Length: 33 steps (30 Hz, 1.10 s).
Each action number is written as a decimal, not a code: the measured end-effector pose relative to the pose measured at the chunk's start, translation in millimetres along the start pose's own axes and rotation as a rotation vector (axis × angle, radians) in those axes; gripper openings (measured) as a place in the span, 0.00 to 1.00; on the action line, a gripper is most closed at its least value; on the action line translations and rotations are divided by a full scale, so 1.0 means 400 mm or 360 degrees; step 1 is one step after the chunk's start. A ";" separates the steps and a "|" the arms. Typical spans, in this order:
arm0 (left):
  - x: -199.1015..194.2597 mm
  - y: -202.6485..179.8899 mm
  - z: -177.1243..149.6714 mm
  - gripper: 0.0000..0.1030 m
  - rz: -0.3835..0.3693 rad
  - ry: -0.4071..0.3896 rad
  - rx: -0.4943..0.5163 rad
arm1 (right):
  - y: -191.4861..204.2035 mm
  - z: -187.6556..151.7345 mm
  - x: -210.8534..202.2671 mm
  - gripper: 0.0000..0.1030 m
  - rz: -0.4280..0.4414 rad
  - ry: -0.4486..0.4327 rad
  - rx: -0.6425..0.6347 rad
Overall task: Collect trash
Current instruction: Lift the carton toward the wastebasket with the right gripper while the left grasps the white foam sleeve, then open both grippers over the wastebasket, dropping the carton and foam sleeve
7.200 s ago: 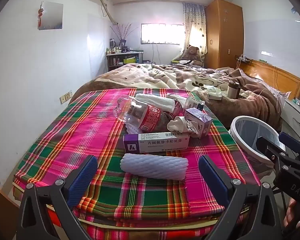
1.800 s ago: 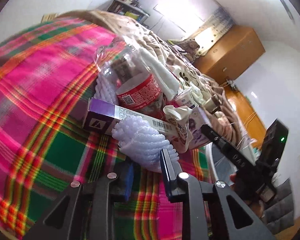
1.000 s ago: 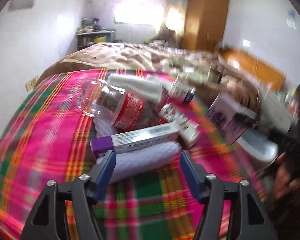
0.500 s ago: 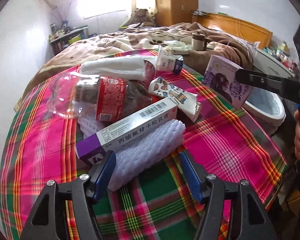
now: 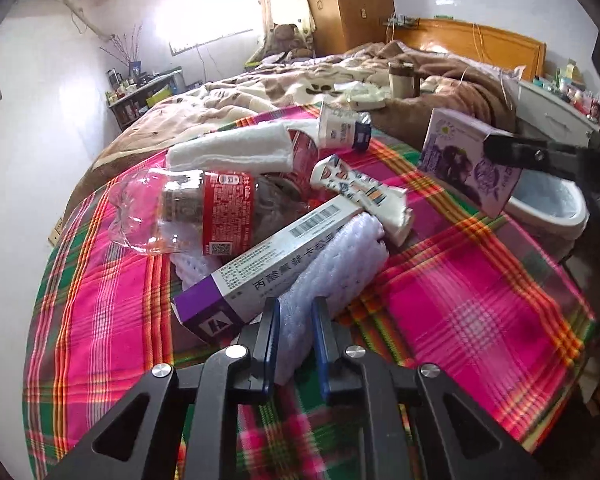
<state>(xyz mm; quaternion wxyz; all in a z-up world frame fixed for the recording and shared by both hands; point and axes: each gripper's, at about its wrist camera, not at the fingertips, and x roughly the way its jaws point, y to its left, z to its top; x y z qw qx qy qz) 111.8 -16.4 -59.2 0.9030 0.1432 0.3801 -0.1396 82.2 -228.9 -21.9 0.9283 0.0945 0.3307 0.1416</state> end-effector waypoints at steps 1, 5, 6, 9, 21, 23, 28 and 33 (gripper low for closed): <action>-0.008 -0.001 -0.002 0.13 -0.0014 -0.0011 -0.0015 | 0.000 -0.002 -0.003 0.39 0.0001 -0.0004 0.0002; -0.040 -0.004 -0.004 0.12 -0.0067 -0.0046 -0.0077 | -0.002 0.000 -0.014 0.40 -0.0003 -0.0025 0.0013; -0.051 -0.006 -0.004 0.12 -0.0076 -0.0060 -0.0088 | -0.003 0.000 -0.020 0.39 -0.0004 -0.0033 0.0015; -0.082 -0.019 0.001 0.12 -0.0084 -0.0110 -0.0106 | -0.010 0.001 -0.038 0.39 -0.0004 -0.0061 0.0035; -0.151 -0.111 0.075 0.12 -0.0256 -0.0250 -0.0161 | -0.049 0.006 -0.119 0.40 -0.0135 -0.0196 0.0053; -0.152 -0.133 0.098 0.12 -0.0299 -0.0270 -0.0155 | -0.066 0.009 -0.134 0.40 -0.0166 -0.0220 0.0069; -0.137 -0.193 0.154 0.12 -0.0380 -0.0289 -0.0123 | -0.109 0.016 -0.153 0.40 -0.0260 -0.0256 0.0106; -0.112 -0.248 0.209 0.12 -0.0500 -0.0296 -0.0103 | -0.162 0.020 -0.161 0.40 -0.0355 -0.0267 0.0160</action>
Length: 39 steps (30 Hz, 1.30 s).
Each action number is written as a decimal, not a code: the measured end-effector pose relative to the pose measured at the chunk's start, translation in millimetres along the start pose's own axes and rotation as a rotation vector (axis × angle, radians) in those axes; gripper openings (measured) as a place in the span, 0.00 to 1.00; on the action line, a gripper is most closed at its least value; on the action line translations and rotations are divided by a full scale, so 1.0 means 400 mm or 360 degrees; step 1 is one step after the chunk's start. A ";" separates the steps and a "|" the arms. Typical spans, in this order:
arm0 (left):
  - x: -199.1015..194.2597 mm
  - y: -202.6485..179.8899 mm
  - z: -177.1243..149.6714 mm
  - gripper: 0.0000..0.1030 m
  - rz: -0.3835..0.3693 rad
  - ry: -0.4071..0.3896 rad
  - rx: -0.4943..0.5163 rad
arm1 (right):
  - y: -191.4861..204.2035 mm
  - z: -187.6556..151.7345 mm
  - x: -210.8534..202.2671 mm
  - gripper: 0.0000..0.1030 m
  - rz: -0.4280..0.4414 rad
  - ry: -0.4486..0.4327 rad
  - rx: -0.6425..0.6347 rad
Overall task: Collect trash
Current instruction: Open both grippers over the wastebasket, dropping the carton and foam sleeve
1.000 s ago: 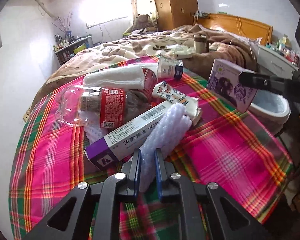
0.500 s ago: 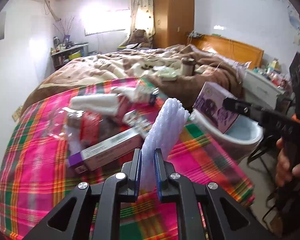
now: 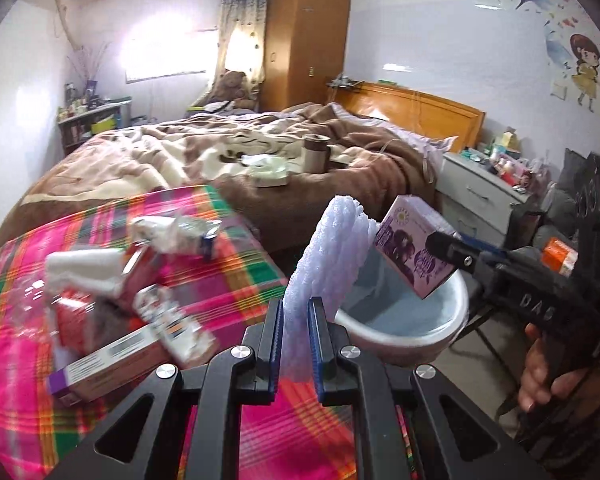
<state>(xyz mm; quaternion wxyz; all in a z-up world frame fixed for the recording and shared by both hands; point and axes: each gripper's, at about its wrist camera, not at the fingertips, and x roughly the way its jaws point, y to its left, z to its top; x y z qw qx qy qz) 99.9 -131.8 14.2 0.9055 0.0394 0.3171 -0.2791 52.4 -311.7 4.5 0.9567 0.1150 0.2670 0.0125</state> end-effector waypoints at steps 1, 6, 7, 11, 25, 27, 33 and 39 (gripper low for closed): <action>0.010 -0.008 0.008 0.12 -0.0011 -0.0001 0.0005 | -0.011 0.002 0.003 0.40 -0.0019 0.0002 0.0009; 0.075 -0.055 0.044 0.12 -0.0071 0.0012 0.0025 | -0.061 0.004 0.014 0.40 -0.0123 0.0024 0.0037; 0.094 -0.065 0.051 0.12 -0.0090 0.0028 0.0021 | -0.071 0.003 0.017 0.40 -0.0134 0.0034 0.0041; 0.156 -0.098 0.061 0.12 -0.0120 0.0077 0.0031 | -0.107 -0.003 0.041 0.40 -0.0223 0.0076 0.0048; 0.290 -0.147 0.068 0.18 -0.0218 0.0220 -0.0017 | -0.169 -0.025 0.073 0.40 -0.0396 0.0204 0.0021; 0.288 -0.146 0.068 0.35 -0.0226 0.0209 -0.0013 | -0.172 -0.029 0.076 0.40 -0.0384 0.0230 0.0023; 0.257 -0.124 0.075 0.53 -0.0213 0.0160 -0.0047 | -0.170 -0.027 0.067 0.53 -0.0388 0.0232 0.0045; 0.207 -0.081 0.074 0.53 -0.0113 0.0124 -0.0071 | -0.133 -0.015 0.052 0.53 -0.0318 0.0189 0.0044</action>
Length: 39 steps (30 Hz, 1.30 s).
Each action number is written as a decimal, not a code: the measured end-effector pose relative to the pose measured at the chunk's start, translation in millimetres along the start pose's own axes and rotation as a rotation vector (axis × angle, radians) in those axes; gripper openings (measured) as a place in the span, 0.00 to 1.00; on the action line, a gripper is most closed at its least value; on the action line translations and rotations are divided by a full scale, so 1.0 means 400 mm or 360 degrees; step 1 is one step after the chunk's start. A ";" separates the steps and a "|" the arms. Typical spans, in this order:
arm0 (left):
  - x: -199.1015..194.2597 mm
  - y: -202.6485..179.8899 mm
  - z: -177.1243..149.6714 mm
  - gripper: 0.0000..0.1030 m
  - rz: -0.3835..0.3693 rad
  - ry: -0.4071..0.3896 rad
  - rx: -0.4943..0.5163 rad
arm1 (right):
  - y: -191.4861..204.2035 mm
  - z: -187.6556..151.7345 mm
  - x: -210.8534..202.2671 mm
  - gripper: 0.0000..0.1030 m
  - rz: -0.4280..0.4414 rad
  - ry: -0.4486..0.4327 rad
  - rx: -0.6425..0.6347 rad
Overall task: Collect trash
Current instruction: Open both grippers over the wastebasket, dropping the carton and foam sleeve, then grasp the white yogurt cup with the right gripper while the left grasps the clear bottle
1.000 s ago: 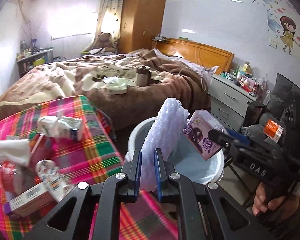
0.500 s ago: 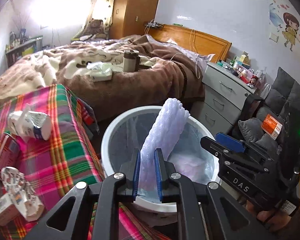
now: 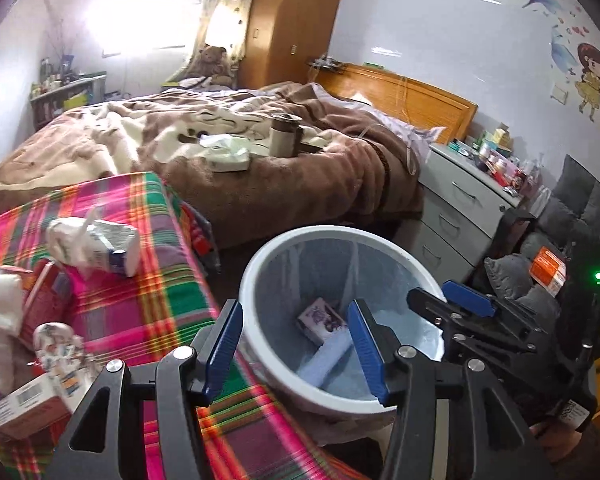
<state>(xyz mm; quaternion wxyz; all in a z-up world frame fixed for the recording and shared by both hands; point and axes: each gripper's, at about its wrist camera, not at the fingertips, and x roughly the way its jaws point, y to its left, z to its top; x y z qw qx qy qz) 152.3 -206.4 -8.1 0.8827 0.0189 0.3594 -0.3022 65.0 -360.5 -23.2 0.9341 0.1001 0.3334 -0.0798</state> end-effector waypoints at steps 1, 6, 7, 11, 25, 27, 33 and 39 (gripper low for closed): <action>-0.010 0.013 -0.002 0.53 0.0015 -0.0006 -0.0011 | 0.009 0.002 -0.005 0.53 0.0013 -0.0011 -0.0013; -0.073 0.094 -0.019 0.53 0.0078 -0.0059 -0.0106 | 0.058 0.010 -0.002 0.54 0.0104 -0.0047 -0.0061; -0.083 0.110 -0.020 0.53 0.0094 -0.0068 -0.0126 | 0.067 0.012 0.000 0.55 0.0119 -0.0048 -0.0066; -0.140 0.186 -0.037 0.58 0.0234 -0.0124 -0.0181 | 0.119 0.022 0.011 0.59 0.0207 -0.0048 -0.0098; -0.288 0.485 -0.111 0.63 0.0530 -0.0204 -0.0563 | 0.312 0.057 0.057 0.59 0.0410 -0.0048 -0.0349; -0.298 0.519 -0.123 0.63 0.0560 -0.0205 -0.0611 | 0.342 0.062 0.072 0.59 0.0420 -0.0041 -0.0404; -0.308 0.616 -0.155 0.64 0.0574 -0.0190 -0.0772 | 0.419 0.083 0.146 0.59 0.0437 0.0023 -0.0585; -0.281 0.687 -0.171 0.65 0.0427 -0.0172 -0.0959 | 0.454 0.092 0.213 0.67 0.0394 0.0063 -0.0669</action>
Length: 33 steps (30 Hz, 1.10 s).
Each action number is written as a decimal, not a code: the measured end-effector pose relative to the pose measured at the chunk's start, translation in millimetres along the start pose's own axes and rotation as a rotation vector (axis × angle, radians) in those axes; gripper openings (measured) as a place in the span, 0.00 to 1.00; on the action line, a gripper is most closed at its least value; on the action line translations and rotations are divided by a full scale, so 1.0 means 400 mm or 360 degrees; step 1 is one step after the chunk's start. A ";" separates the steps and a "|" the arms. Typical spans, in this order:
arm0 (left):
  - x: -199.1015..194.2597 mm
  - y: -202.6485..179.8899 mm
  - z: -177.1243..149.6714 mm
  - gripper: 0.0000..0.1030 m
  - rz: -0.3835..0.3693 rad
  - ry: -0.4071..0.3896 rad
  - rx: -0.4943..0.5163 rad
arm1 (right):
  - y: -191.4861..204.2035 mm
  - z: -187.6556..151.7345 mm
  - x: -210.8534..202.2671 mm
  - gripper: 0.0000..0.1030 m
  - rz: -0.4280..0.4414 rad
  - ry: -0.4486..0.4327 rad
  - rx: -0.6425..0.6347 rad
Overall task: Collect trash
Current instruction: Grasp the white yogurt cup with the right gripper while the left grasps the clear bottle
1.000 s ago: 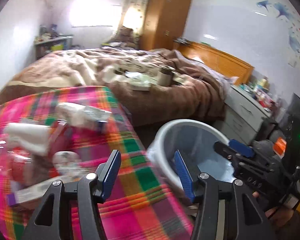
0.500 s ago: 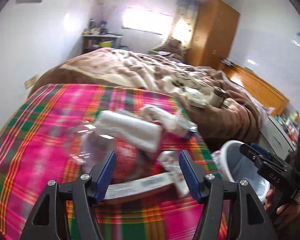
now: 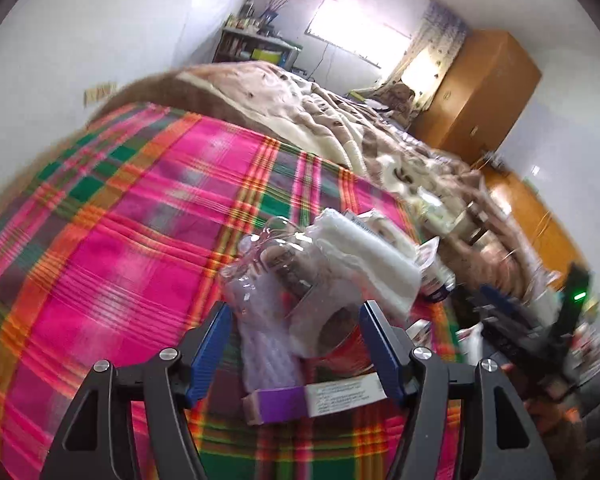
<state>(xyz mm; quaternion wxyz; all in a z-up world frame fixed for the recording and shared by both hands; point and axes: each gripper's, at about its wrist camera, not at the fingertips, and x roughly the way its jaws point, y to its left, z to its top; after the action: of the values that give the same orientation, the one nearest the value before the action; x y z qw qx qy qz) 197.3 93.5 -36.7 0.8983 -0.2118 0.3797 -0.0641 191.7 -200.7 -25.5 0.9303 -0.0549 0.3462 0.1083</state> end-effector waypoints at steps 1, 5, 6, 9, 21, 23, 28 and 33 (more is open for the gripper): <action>0.008 0.006 0.007 0.65 -0.0014 0.0006 -0.0037 | -0.003 0.004 0.012 0.67 0.0016 0.0012 0.0002; 0.036 0.011 0.024 0.67 -0.0033 0.0029 -0.0093 | -0.001 0.019 0.046 0.67 0.0057 0.0056 -0.0012; 0.048 0.014 0.029 0.67 -0.0053 0.0043 -0.0134 | 0.000 0.025 0.054 0.67 0.0062 0.0063 -0.0025; 0.065 0.006 0.039 0.67 -0.0056 0.0038 -0.0156 | 0.010 0.036 0.076 0.68 0.0067 0.0096 -0.0069; 0.159 -0.038 0.066 0.72 0.0025 0.0141 -0.0139 | 0.016 0.045 0.126 0.68 0.0121 0.0194 -0.0068; 0.172 -0.045 0.063 0.72 0.0025 0.0160 -0.0126 | 0.018 0.042 0.129 0.68 0.0137 0.0210 -0.0046; 0.178 -0.056 0.058 0.72 0.0028 0.0164 -0.0096 | 0.026 0.039 0.120 0.67 0.0144 0.0195 -0.0021; 0.175 -0.045 0.057 0.71 -0.0004 0.0156 -0.0104 | 0.028 0.025 0.106 0.67 0.0154 0.0187 0.0022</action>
<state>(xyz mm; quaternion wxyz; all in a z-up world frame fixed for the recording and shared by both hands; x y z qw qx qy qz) 263.4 65.4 -60.7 0.8710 -0.2382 0.4250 -0.0630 226.4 -181.1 -46.0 0.9024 -0.0379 0.4031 0.1475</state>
